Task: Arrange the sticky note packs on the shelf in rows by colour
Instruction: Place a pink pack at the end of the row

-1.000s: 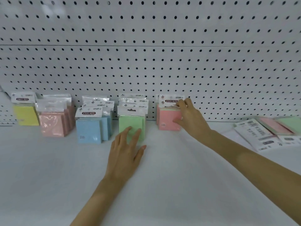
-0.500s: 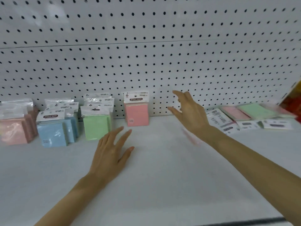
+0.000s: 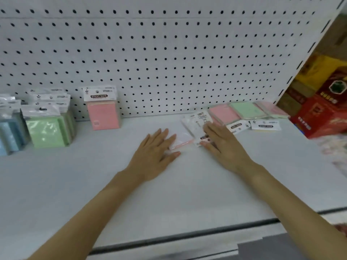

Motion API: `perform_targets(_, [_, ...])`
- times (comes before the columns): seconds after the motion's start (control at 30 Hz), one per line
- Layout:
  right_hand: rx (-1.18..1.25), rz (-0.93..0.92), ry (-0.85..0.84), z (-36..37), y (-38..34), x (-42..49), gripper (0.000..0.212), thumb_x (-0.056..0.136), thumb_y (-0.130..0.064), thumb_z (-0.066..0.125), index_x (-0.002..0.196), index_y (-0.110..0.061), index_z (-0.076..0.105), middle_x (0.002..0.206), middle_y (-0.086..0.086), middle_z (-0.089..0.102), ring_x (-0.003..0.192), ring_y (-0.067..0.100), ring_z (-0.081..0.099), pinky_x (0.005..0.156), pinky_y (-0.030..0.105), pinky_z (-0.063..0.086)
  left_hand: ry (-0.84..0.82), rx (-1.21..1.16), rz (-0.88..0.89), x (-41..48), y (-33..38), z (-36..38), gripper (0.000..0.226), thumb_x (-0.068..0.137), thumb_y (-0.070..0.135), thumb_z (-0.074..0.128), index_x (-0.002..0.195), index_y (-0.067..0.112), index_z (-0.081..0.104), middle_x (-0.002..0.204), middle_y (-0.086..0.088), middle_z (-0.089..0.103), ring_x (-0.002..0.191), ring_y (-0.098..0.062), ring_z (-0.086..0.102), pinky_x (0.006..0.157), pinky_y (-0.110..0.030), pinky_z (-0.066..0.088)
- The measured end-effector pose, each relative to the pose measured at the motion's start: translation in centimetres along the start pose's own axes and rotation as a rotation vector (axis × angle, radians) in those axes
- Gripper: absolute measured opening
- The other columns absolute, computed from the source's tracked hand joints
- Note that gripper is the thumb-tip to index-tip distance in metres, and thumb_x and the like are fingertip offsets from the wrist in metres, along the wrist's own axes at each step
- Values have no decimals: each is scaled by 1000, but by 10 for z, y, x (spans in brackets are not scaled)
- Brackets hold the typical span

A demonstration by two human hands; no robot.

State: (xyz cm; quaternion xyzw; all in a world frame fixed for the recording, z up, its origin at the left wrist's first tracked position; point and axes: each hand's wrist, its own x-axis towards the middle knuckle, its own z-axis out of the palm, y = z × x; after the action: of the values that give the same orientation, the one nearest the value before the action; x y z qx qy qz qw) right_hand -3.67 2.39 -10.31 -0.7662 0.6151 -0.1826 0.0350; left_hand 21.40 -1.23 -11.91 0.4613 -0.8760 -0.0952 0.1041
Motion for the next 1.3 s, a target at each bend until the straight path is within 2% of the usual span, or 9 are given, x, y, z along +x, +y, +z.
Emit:
perform_targets(0.1, [-17,-20,-98,-1,-5,-27,88,88,-71,5,142,-12,40,151,2,35,141,15,28,118,29,5,6,-39,-15,-31,5,-5,89,77,81,-4,149,34,22,159,6,13,147,-11,3,118,-29,-1])
perform_targets(0.27, [-8,-114,-143,-20,-20,-101,74,92,-67,15,141,-18,43,149,-4,38,137,10,34,118,32,7,11,-43,9,-122,24,-14,68,93,67,18,146,29,34,156,2,26,146,-17,17,118,-36,12])
perform_targets(0.37, [214,-142,-201,-38,-26,-132,64,93,-63,26,135,-21,49,142,-7,47,131,8,41,116,31,18,4,-62,10,-160,45,-17,64,93,64,27,139,24,45,149,-2,36,142,-22,26,113,-42,22])
perform_targets(0.43, [291,-161,-183,-44,-24,-132,58,94,-59,32,134,-21,50,141,-7,47,131,12,42,113,28,25,29,-104,-7,-163,56,-21,63,91,64,28,135,25,49,146,-6,36,140,-22,25,112,-37,20])
perform_targets(0.6, [307,-4,-302,-35,-27,-100,72,87,-67,32,146,-27,29,156,-14,15,141,-3,8,117,21,10,-20,-89,-82,-143,63,-19,68,87,69,24,146,36,30,157,-8,19,143,-22,19,113,-32,13])
perform_targets(0.77, [182,-56,-366,-33,-36,-124,96,67,-91,20,147,-40,10,152,-26,-6,138,-12,-11,114,14,-2,-28,44,-36,-160,67,-12,68,91,66,27,143,25,41,150,-15,33,139,-32,29,113,-39,19])
perform_targets(0.93, [132,-106,-450,-38,-49,-153,101,61,-92,26,144,-44,-5,151,-24,-19,135,-11,-24,108,10,-18,54,8,-46,-176,77,-5,65,89,63,36,136,20,51,147,-14,38,136,-32,32,114,-37,19])
perform_targets(1.1, [142,-88,-407,-37,-54,-156,107,60,-90,37,148,-37,7,156,-18,-9,139,-7,-18,114,19,-12,116,-7,-64,-176,79,-1,56,90,55,41,130,19,57,143,-13,41,129,-34,39,108,-40,27])
perform_targets(1.3, [225,-53,-269,-26,-53,-154,83,72,-82,38,139,-33,35,151,-16,24,141,-3,11,115,19,4,111,-112,-98,-176,78,-4,54,93,59,35,131,25,54,142,-6,42,126,-29,41,105,-40,32])
